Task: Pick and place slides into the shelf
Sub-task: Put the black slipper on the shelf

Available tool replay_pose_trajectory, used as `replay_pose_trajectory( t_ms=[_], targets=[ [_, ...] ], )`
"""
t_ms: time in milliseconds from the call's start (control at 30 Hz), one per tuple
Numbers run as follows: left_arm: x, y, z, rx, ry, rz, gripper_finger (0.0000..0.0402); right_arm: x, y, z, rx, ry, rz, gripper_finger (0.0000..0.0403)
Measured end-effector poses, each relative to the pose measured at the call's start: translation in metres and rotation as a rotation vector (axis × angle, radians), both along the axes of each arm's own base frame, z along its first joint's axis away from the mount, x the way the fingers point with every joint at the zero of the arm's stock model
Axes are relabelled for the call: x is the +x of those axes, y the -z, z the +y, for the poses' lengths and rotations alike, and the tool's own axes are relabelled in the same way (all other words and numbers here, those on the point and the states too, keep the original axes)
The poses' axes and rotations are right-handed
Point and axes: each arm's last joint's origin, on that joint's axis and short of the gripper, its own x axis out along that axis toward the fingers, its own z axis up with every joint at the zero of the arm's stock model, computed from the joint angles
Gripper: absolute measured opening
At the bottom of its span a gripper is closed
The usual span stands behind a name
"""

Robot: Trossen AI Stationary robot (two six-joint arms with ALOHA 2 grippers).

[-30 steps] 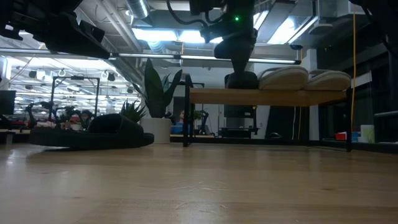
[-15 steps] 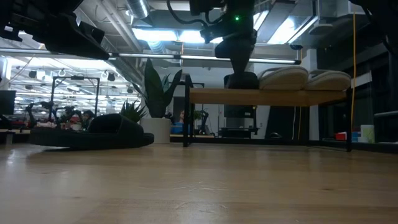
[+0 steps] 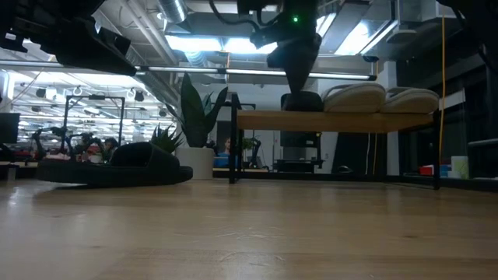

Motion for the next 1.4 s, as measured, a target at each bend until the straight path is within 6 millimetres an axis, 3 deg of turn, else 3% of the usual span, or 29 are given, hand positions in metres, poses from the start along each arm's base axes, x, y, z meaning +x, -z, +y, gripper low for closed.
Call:
replay_pose_trajectory(
  t_ms=[400, 500, 667, 800, 1000, 1100, 1267, 1400],
  targets=[
    [0.000, 0.000, 0.000, 0.005, 0.003, 0.001, 0.0000, 0.004, -0.050, 0.014, 0.002, -0.028, -0.199, 0.0163],
    [0.000, 0.000, 0.000, 0.006, 0.004, 0.001, 0.0000, 0.003, -0.072, 0.024, 0.005, -0.065, -0.279, 0.0123],
    [0.000, 0.000, 0.000, 0.015, 0.007, 0.001, 0.0000, -0.010, -0.097, 0.047, 0.009, -0.165, -0.355, 0.0014],
    [0.000, 0.000, 0.000, 0.024, 0.012, 0.001, 0.0000, -0.022, -0.106, 0.070, -0.056, -0.159, -0.397, 0.0007],
    [-0.001, 0.000, -0.002, 0.030, 0.024, 0.005, 0.0000, -0.031, -0.106, 0.120, -0.114, -0.230, -0.459, 0.0004],
    [-0.003, 0.002, -0.006, 0.046, 0.061, 0.022, 0.0000, -0.033, -0.095, 0.146, -0.147, -0.266, -0.490, 0.0004],
    [-0.012, 0.009, -0.015, 0.026, 0.139, 0.105, 0.0000, -0.035, -0.055, 0.187, -0.131, -0.282, -0.530, 0.0003],
    [-0.020, 0.013, -0.021, 0.007, 0.182, 0.167, 0.0000, -0.031, -0.021, 0.205, -0.125, -0.302, -0.579, 0.0004]
  ],
)
